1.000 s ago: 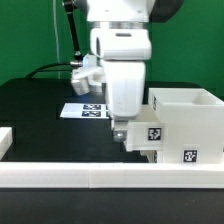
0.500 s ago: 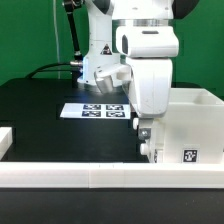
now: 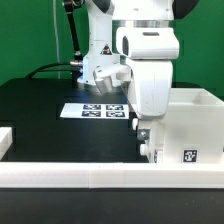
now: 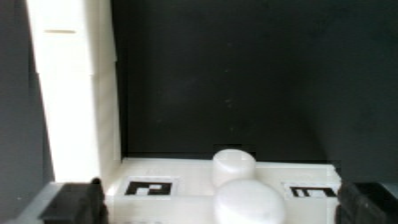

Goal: Assemble drawer

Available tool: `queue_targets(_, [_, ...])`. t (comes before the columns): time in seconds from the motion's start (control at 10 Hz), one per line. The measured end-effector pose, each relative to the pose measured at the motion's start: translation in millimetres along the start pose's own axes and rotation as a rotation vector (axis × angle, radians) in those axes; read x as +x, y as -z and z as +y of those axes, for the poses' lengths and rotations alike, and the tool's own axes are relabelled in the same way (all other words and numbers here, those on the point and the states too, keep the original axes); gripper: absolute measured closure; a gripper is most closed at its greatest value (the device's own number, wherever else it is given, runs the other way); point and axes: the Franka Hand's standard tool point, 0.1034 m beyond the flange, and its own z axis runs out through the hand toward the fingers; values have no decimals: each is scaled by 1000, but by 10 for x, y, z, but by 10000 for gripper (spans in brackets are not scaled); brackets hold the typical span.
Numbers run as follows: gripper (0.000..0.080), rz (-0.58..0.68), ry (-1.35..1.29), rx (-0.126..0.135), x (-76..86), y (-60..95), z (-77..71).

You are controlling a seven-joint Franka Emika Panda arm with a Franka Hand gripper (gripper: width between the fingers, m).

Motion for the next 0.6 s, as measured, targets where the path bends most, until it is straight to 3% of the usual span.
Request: queue_targets(0.6, [150,2,-8,18,26,-98,-39])
